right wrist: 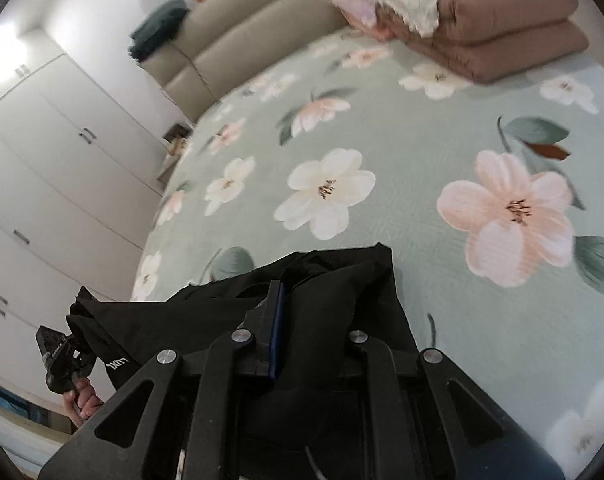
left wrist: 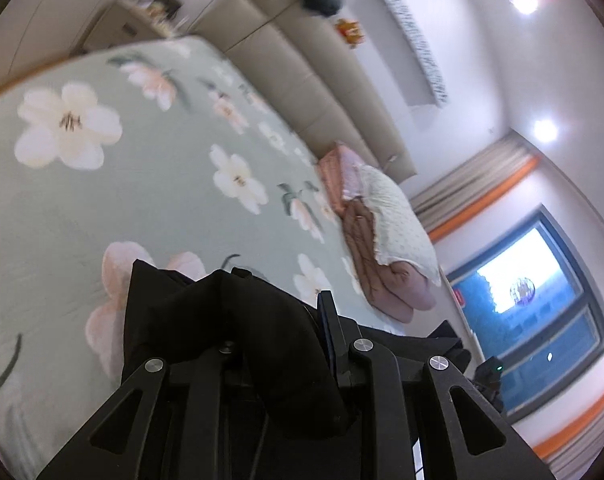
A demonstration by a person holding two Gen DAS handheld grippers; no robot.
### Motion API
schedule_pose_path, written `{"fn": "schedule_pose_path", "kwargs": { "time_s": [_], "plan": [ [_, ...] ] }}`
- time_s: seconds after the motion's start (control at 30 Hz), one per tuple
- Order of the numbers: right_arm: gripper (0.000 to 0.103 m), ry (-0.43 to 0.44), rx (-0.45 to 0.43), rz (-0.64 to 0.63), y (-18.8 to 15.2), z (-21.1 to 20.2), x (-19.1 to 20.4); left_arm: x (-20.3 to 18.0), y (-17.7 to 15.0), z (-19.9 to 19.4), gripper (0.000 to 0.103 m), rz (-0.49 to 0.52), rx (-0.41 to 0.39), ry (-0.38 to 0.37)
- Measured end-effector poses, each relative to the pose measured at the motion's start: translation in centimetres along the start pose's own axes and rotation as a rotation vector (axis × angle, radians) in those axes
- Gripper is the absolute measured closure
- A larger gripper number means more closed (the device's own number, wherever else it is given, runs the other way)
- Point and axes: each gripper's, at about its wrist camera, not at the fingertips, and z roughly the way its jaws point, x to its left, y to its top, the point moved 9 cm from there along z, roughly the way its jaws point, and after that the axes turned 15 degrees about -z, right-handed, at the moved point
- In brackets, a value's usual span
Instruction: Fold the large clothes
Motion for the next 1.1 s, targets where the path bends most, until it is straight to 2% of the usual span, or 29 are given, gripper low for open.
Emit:
{"fn": "schedule_pose_path", "kwargs": {
  "time_s": [0.13,0.17,0.23,0.27,0.37,0.43,0.5,0.57,0.67,0.7,0.73,0.77,0.8,0.83,0.87,0.9,0.93,0.97,1.0,1.03,1.07,1.1],
  "plan": [
    [0.086,-0.097,0.107,-0.024,-1.1,6.3,-1.9,3.0,0.6,4.5,0.075,-0.026,0.034,0.102],
    [0.086,-0.117,0.152,-0.022,-2.0,8.1,-2.3,4.3,0.3,6.0,0.074,-0.029,0.063,0.146],
    [0.086,-0.163,0.257,-0.022,-4.4,12.0,-2.9,7.9,-1.6,9.9,0.074,-0.054,0.190,0.240],
    [0.086,-0.175,0.290,-0.027,-5.4,13.4,-2.9,9.1,-2.2,11.1,0.074,-0.060,0.224,0.271],
    [0.085,-0.235,0.327,-0.095,-5.5,14.3,-2.3,8.8,-1.9,10.8,0.074,-0.079,0.239,0.306],
    [0.084,-0.215,0.345,-0.124,-4.9,13.1,-1.9,7.9,-1.5,9.6,0.074,-0.068,0.247,0.338],
    [0.083,-0.192,0.344,-0.116,-4.2,11.3,-2.1,6.2,-0.8,8.0,0.073,-0.017,0.254,0.330],
    [0.081,-0.135,0.336,-0.060,-3.2,8.6,-2.3,4.4,-0.4,5.7,0.072,0.049,0.261,0.341],
    [0.077,-0.069,0.312,0.003,-1.9,5.7,-1.8,2.6,-0.7,3.1,0.068,0.083,0.358,0.351],
    [0.074,-0.045,0.314,0.032,-1.7,5.0,-1.7,2.1,-0.5,2.1,0.067,0.062,0.407,0.340],
    [0.071,-0.011,0.315,0.074,-1.6,4.4,-1.8,2.1,-0.4,1.0,0.056,0.025,0.437,0.326],
    [0.069,0.015,0.319,0.113,-1.6,3.9,-2.1,2.3,0.0,-0.3,0.045,-0.057,0.484,0.287],
    [0.062,0.005,0.340,0.136,-1.9,3.2,-2.7,2.4,-0.2,-1.4,0.044,-0.135,0.527,0.249],
    [0.052,-0.024,0.360,0.147,-2.0,2.3,-3.2,2.3,-0.2,-2.6,0.044,-0.243,0.574,0.170],
    [0.050,-0.050,0.365,0.150,-1.9,1.2,-3.7,2.1,0.3,-3.6,0.043,-0.321,0.577,0.100],
    [0.050,-0.057,0.349,0.141,-1.5,0.1,-4.0,1.7,1.4,-4.4,0.043,-0.319,0.520,0.078],
    [0.050,-0.072,0.324,0.128,-1.0,-0.8,-4.3,1.3,2.5,-4.8,0.037,-0.252,0.444,0.106],
    [0.048,-0.106,0.296,0.096,-0.3,-1.9,-4.5,1.3,3.0,-4.7,0.030,-0.169,0.388,0.174],
    [0.036,-0.145,0.285,0.055,0.1,-2.4,-4.7,1.5,3.3,-4.2,0.030,-0.112,0.359,0.240],
    [0.018,-0.199,0.278,-0.010,0.5,-2.4,-4.5,2.0,3.5,-3.2,0.030,-0.065,0.338,0.306],
    [0.011,-0.220,0.280,-0.052,0.6,-1.9,-4.3,2.5,3.5,-2.2,0.030,-0.044,0.327,0.342],
    [0.010,-0.225,0.284,-0.107,0.7,-0.7,-3.6,3.2,3.5,-0.6,0.030,-0.043,0.324,0.362]
  ]
}}
